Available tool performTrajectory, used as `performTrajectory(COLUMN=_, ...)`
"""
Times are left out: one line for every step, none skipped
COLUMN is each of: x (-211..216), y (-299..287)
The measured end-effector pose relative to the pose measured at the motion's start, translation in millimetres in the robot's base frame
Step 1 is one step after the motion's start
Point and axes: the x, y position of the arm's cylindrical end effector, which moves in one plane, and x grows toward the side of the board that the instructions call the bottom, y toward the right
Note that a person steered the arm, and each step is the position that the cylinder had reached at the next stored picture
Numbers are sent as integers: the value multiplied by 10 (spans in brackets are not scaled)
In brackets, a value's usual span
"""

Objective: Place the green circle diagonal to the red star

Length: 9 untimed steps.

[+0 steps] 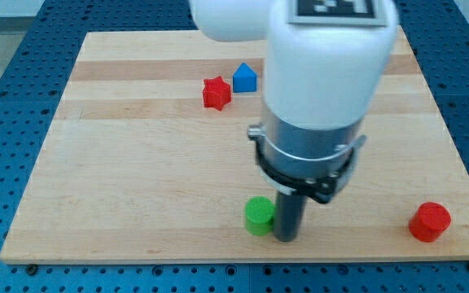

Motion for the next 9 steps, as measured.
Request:
performTrajectory(x=0, y=-418)
performTrajectory(x=-208, y=-481)
performTrajectory(x=-476, y=-568)
performTrajectory(x=-495, y=-825)
performTrajectory(x=-555, y=-1032)
performTrajectory(x=-723, y=-1145)
performTrajectory(x=-865, y=-1311)
performTrajectory(x=-985, y=-1538)
performTrajectory(x=-1136, y=-1667)
